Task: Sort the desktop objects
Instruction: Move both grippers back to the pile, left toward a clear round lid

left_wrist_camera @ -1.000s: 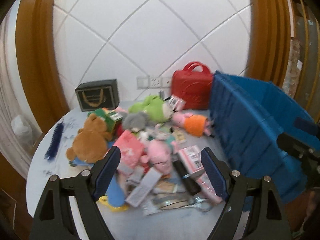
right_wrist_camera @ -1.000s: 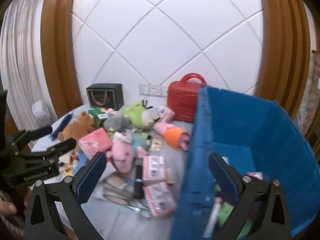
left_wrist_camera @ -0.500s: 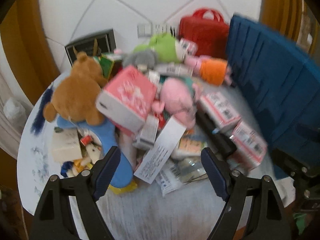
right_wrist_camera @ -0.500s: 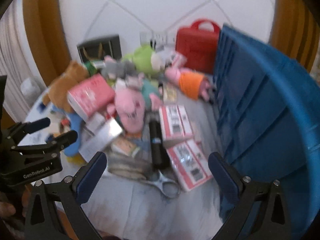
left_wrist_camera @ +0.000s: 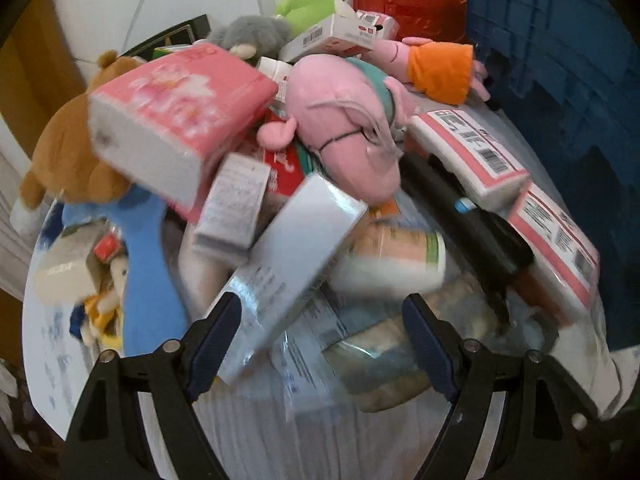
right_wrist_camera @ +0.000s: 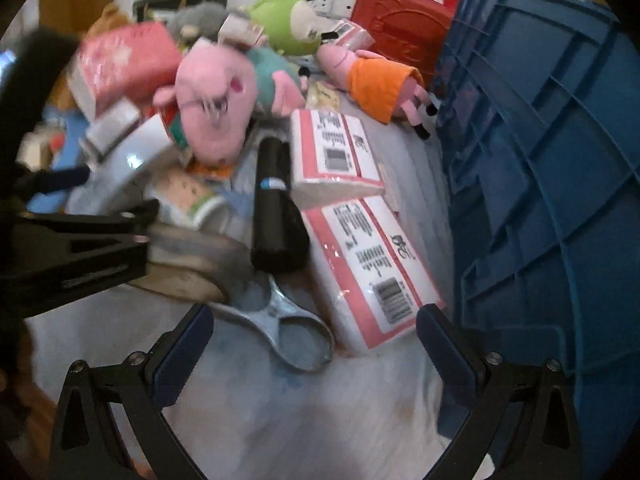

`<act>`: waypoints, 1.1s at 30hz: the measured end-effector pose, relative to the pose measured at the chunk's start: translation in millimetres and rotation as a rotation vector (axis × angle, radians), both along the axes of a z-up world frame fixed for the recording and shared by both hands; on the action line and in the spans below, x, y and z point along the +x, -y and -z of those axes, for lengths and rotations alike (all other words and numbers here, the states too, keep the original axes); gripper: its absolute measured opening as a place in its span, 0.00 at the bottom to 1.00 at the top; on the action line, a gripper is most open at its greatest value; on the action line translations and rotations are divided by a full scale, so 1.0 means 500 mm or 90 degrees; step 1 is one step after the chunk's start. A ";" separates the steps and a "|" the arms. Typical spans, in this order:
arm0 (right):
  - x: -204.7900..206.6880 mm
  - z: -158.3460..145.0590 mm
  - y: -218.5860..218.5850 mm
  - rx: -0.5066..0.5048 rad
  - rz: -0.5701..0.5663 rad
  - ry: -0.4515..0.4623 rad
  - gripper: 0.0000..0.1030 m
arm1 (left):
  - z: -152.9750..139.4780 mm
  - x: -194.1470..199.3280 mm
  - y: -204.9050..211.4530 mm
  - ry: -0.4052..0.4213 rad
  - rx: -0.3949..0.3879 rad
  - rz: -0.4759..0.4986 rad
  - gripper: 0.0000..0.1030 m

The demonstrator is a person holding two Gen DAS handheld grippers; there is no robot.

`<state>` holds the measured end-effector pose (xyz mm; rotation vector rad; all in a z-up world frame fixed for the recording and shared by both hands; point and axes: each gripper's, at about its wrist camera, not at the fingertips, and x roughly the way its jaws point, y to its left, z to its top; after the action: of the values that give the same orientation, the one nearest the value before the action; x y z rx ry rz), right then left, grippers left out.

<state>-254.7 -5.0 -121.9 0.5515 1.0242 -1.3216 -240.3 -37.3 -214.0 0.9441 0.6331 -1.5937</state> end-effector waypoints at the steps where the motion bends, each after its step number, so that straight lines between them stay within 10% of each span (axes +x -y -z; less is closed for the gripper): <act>1: -0.001 0.005 -0.003 0.004 -0.006 0.005 1.00 | -0.002 0.009 -0.017 -0.011 0.001 -0.005 0.81; 19: -0.072 0.071 -0.105 0.062 0.078 0.067 1.00 | -0.007 -0.007 -0.137 -0.084 0.034 0.121 0.87; 23: -0.091 0.072 -0.129 0.061 0.102 0.074 1.00 | 0.026 -0.053 -0.119 -0.033 0.044 0.158 0.87; 33: -0.100 0.055 -0.126 0.037 0.090 0.139 1.00 | 0.114 0.032 -0.137 -0.022 0.123 0.012 0.79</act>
<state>-304.9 57.8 -149.5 0.8060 0.8588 -1.3251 -224.3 31.2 -270.9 1.0693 0.8149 -1.5886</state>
